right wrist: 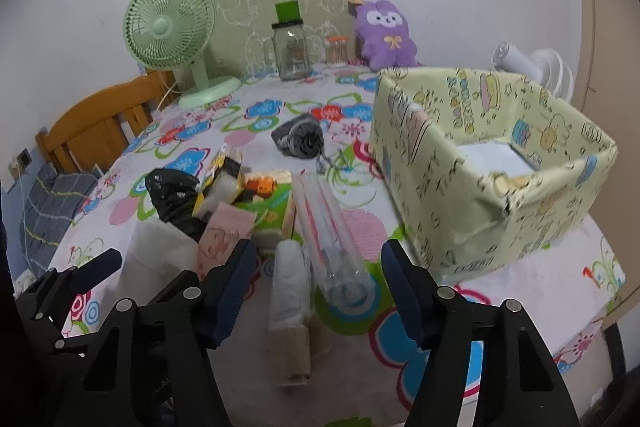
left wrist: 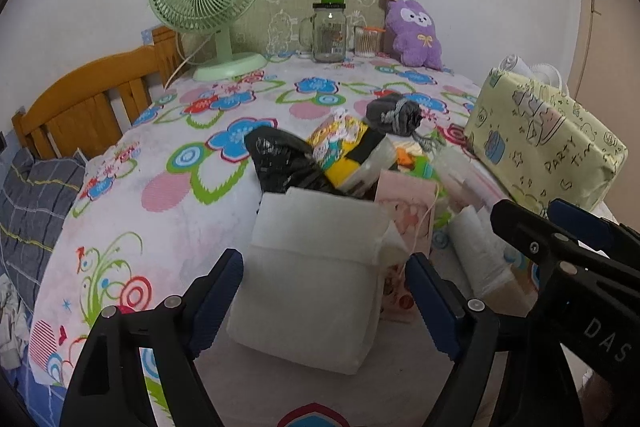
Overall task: Organize soft objects
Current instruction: 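Lower the left gripper onto the white cloth pack and close on it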
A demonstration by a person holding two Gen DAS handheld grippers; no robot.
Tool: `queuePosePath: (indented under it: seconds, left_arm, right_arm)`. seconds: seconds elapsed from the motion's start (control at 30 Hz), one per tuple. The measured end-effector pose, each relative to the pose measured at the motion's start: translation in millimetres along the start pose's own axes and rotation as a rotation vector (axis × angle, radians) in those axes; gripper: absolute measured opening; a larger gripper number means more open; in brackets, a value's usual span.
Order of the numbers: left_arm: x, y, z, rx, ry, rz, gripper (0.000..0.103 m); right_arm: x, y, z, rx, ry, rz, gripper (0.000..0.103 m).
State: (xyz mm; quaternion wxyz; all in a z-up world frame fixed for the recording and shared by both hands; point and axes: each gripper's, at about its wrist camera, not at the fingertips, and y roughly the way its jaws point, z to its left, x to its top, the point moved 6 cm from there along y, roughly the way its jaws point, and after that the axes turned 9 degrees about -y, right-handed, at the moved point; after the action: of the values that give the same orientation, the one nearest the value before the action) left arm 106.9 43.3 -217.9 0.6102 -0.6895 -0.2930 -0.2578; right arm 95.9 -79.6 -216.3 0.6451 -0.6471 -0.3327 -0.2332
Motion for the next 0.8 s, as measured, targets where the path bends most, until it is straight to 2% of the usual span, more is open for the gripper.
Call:
queuePosePath:
  seconds: [0.2,0.33,0.43,0.7,0.8]
  left_arm:
    - [-4.7,7.7,2.6,0.003,0.01,0.009,0.083]
    - [-6.8,8.5,4.3,0.0,0.012,0.005,0.083]
    - [-8.7,8.7,7.2,-0.009,0.007,0.008,0.08]
    - [-10.6,6.2,10.9,-0.037,-0.019,0.02,0.064]
    - [-8.2,5.6,11.8,-0.049,-0.036,0.025,0.053]
  right_arm:
    - [-7.8,8.5,12.9,0.009,-0.022,0.039,0.063]
    - [-13.0,15.7,15.8,0.015,-0.015,0.073,0.053]
    - [-15.2,17.3,19.3,0.021,-0.016,0.083,0.05]
    - [-15.2,18.1,24.6,0.023,-0.017,0.088,0.05]
    - [-12.2,17.6,21.8,0.015,-0.011,0.087,0.05]
